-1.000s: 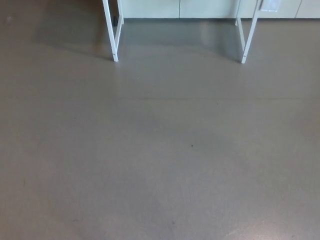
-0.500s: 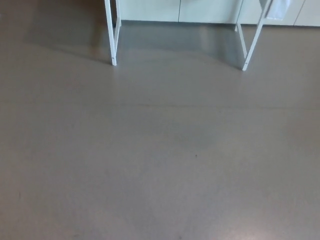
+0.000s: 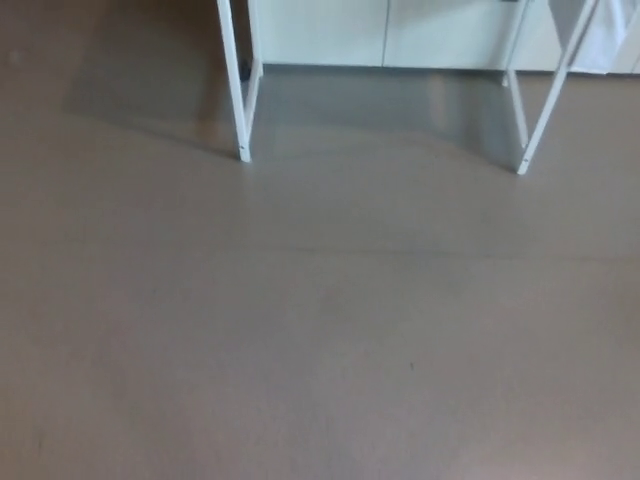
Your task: The robot walks towards a desk on which a file tray is kept in the middle and a cube is kept to its right. The robot lifts the cube using its right hand and places it on the file tray.
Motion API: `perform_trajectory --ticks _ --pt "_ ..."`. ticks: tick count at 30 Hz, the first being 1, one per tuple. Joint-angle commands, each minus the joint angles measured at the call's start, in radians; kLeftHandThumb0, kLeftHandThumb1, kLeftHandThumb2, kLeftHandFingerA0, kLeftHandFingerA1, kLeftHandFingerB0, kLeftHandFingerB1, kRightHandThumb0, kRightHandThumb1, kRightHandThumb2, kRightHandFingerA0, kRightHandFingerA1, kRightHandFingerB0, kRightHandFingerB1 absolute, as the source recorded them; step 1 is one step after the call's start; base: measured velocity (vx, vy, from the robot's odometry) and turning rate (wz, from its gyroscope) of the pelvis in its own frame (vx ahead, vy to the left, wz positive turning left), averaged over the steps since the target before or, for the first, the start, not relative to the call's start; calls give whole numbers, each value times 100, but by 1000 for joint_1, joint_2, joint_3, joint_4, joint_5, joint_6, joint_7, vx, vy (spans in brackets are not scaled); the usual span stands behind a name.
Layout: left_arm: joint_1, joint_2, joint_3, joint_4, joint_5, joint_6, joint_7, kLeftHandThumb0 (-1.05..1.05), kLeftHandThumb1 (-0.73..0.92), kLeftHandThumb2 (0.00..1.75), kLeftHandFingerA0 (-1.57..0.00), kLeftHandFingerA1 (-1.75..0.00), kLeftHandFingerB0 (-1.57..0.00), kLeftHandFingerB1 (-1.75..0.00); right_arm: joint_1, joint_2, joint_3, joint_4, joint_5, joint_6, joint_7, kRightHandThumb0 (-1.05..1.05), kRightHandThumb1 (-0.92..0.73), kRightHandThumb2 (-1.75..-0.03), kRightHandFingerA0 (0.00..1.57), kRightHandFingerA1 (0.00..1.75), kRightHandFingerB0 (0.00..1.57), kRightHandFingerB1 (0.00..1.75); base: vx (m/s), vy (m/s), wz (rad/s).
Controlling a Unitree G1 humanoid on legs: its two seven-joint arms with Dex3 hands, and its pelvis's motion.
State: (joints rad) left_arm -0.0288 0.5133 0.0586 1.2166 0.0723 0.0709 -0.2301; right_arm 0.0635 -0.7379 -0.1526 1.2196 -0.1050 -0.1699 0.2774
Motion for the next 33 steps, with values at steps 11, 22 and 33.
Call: perform_trajectory --ticks 11,22,33 --pt "16 9 -13 -4 19 -32 24 -97 67 121 -28 -78 -25 -72 -41 -9 -23 37 14 4 13 -47 -32 -78 0 50 4 41 318 -30 -12" --pt "-2 6 -14 32 15 0 62 -96 62 114 -42 -82 -30 -72 -36 -25 57 11 -48 4 -35 -36 -31 -90 5 54 0 50 279 12 -1" --pt "5 4 -8 41 13 -15 65 -96 81 66 -35 -89 -26 -75 -16 -23 43 -6 -12 -22 -2 -35 -33 -90 4 52 0 51 281 -248 6"
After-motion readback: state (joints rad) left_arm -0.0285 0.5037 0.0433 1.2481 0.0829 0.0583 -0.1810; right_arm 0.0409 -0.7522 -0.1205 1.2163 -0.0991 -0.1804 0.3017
